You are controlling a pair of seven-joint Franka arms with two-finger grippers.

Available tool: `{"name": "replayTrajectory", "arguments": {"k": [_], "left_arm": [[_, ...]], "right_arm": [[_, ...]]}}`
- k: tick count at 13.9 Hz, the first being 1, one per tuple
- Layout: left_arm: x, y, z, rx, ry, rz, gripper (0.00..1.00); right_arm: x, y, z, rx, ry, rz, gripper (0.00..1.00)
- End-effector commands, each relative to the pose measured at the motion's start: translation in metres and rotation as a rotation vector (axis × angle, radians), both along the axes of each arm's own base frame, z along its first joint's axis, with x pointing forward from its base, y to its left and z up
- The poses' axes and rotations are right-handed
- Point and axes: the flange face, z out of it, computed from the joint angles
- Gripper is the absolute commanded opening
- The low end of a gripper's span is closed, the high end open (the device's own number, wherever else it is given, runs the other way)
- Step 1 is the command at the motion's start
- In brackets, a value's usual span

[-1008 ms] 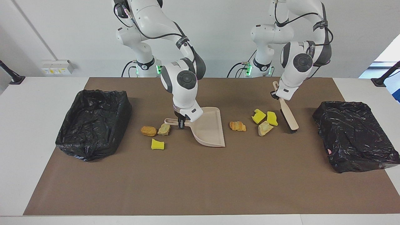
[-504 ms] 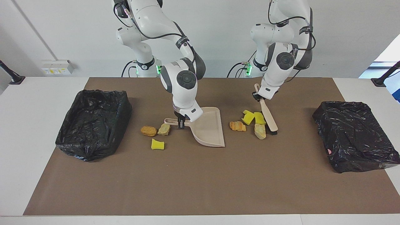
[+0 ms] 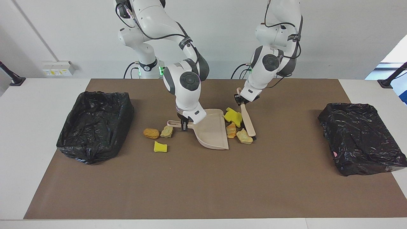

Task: Sweep and dump trash in bin
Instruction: 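Sweep the debris into the dustpan with the left gripper's brush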

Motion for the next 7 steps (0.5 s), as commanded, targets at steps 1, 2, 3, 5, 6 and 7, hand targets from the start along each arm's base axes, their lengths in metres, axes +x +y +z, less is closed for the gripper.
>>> {"name": "replayTrajectory", "arguments": {"k": [1, 2, 3, 5, 6, 7], "left_arm": [[-0.01, -0.045, 0.006, -0.09, -0.014, -0.073, 0.0], [-0.02, -0.064, 0.01, -0.114, -0.028, -0.097, 0.0], [-0.03, -0.081, 0.014, -0.13, -0.044, -0.134, 0.0], [-0.03, -0.101, 0.026, -0.152, -0.063, -0.182, 0.0], [-0.024, -0.115, 0.034, -0.166, -0.071, -0.19, 0.0], [-0.02, -0.12, 0.046, -0.18, -0.073, -0.189, 0.0]], "right_arm": [[-0.005, -0.004, 0.006, 0.004, -0.014, 0.024, 0.0], [-0.005, -0.004, 0.006, 0.003, -0.013, 0.024, 0.0], [-0.005, -0.004, 0.006, 0.003, -0.013, 0.023, 0.0], [-0.005, -0.004, 0.006, 0.003, -0.013, 0.023, 0.0], [-0.005, -0.004, 0.006, 0.003, -0.013, 0.023, 0.0], [-0.005, -0.004, 0.006, 0.003, -0.013, 0.023, 0.0]]}}
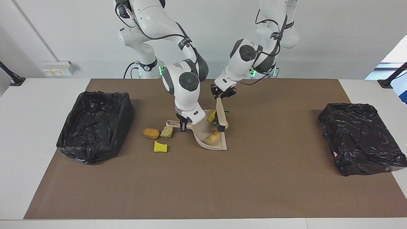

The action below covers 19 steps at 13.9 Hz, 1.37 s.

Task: Sweep and dump trash in bin
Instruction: 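Sweep the debris into the dustpan with the left gripper's brush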

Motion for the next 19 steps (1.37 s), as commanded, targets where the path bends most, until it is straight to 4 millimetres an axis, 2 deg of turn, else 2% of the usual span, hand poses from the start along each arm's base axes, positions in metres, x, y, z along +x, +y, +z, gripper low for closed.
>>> {"name": "replayTrajectory", "arguments": {"k": [1, 2, 4, 6, 8, 11, 13, 18, 19], "left_arm": [[0.019, -0.011, 0.022, -0.041, 0.003, -0.018, 0.0], [0.023, -0.007, 0.033, -0.043, 0.012, -0.012, 0.0], [0.04, 0.015, 0.046, -0.025, 0.066, 0.011, 0.0], [0.055, 0.038, 0.049, -0.002, 0.099, 0.042, 0.0], [0.065, 0.07, 0.034, 0.018, 0.131, 0.081, 0.0], [0.053, 0.087, -0.013, 0.094, 0.183, 0.054, 0.0], [0.044, 0.078, -0.022, 0.095, 0.17, 0.024, 0.0], [0.003, 0.012, -0.015, 0.059, 0.085, -0.122, 0.0], [-0.001, 0.006, -0.014, 0.052, 0.07, -0.133, 0.0]], "right_arm": [[-0.005, -0.003, 0.007, 0.007, -0.013, 0.022, 0.0], [-0.005, -0.002, 0.007, 0.007, -0.012, 0.025, 0.0], [-0.005, -0.002, 0.007, 0.007, -0.012, 0.025, 0.0], [-0.005, -0.002, 0.007, 0.007, -0.013, 0.023, 0.0], [-0.005, -0.002, 0.007, 0.009, -0.013, 0.023, 0.0], [-0.005, -0.001, 0.007, 0.018, -0.009, 0.012, 0.0], [-0.003, -0.006, 0.006, 0.02, -0.008, 0.0, 0.0], [-0.002, -0.009, 0.006, 0.02, -0.007, -0.005, 0.0], [-0.002, -0.009, 0.006, 0.019, -0.007, -0.005, 0.0]]}}
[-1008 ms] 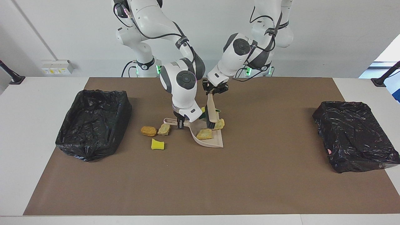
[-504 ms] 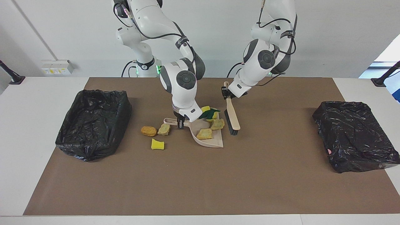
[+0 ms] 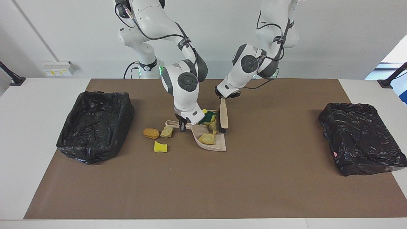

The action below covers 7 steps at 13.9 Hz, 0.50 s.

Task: Sweep and dump trash in bin
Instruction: 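Sweep the debris into the dustpan with the left gripper's brush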

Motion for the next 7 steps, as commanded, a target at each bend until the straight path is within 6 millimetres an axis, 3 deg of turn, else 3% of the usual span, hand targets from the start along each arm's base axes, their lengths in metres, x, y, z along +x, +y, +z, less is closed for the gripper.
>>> {"name": "replayTrajectory", "arguments": {"k": [1, 4, 7], "left_arm": [[-0.008, -0.01, 0.009, -0.025, -0.046, -0.039, 0.0], [0.005, 0.005, 0.01, -0.008, -0.017, -0.001, 0.0], [0.042, 0.038, 0.03, -0.012, -0.034, 0.081, 0.0]], "right_arm": [[-0.003, -0.005, 0.006, 0.018, -0.008, 0.003, 0.0], [-0.004, -0.004, 0.006, 0.018, -0.008, 0.004, 0.0], [-0.003, -0.005, 0.007, 0.019, -0.009, 0.004, 0.0]]}}
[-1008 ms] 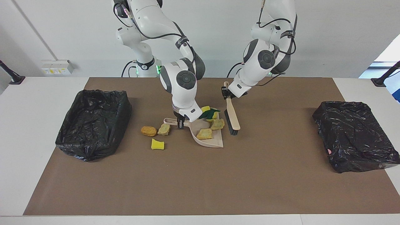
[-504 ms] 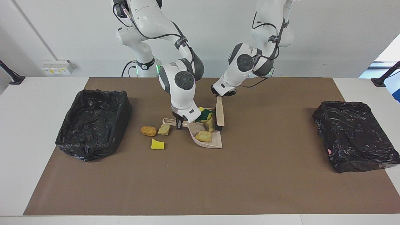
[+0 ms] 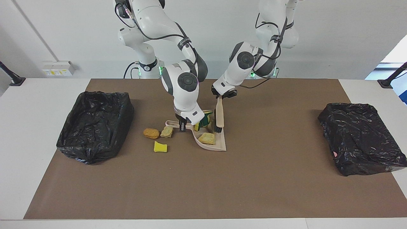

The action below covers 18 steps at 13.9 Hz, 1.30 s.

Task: Sweep and dump trash in bin
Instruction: 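Sweep the debris into the dustpan with the left gripper's brush, then carry the loaded dustpan with the right gripper toward the black bag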

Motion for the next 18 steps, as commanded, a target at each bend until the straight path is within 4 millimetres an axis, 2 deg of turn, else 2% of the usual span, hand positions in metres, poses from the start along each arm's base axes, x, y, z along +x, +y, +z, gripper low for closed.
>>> {"name": "replayTrajectory", "arguments": {"k": [1, 3, 5, 7, 9, 11, 13, 14, 15, 17, 18], "left_arm": [[0.024, 0.03, 0.024, 0.016, -0.008, 0.043, 0.0], [0.036, 0.051, 0.036, 0.111, -0.004, 0.092, 0.0], [0.035, 0.066, 0.034, 0.196, 0.024, 0.105, 0.0], [0.03, 0.077, 0.032, 0.219, 0.063, 0.114, 0.0], [0.01, 0.073, 0.027, 0.225, 0.048, 0.133, 0.0], [-0.016, 0.056, 0.023, 0.226, 0.028, 0.1, 0.0], [-0.045, 0.022, 0.021, 0.228, -0.002, 0.103, 0.0], [-0.066, 0.001, 0.013, 0.233, -0.014, 0.083, 0.0], [-0.08, -0.011, 0.006, 0.233, -0.025, 0.083, 0.0], [-0.117, -0.038, 0.0, 0.24, -0.022, 0.063, 0.0], [-0.131, -0.044, -0.005, 0.25, -0.015, 0.066, 0.0]], "right_arm": [[-0.002, -0.006, 0.007, 0.019, -0.009, 0.006, 0.0], [0.003, -0.015, 0.011, 0.021, -0.009, -0.006, 0.0], [0.008, -0.03, 0.026, 0.036, -0.02, -0.038, 0.0], [0.012, -0.048, 0.042, 0.074, -0.02, -0.084, 0.0], [0.015, -0.071, 0.067, 0.11, -0.035, -0.131, 0.0], [0.018, -0.106, 0.093, 0.124, -0.052, -0.185, 0.0], [0.018, -0.144, 0.12, 0.128, -0.063, -0.227, 0.0], [0.016, -0.164, 0.137, 0.133, -0.08, -0.256, 0.0], [0.013, -0.185, 0.152, 0.134, -0.092, -0.288, 0.0], [0.006, -0.232, 0.18, 0.12, -0.106, -0.353, 0.0], [0.003, -0.255, 0.187, 0.114, -0.101, -0.382, 0.0]]}}
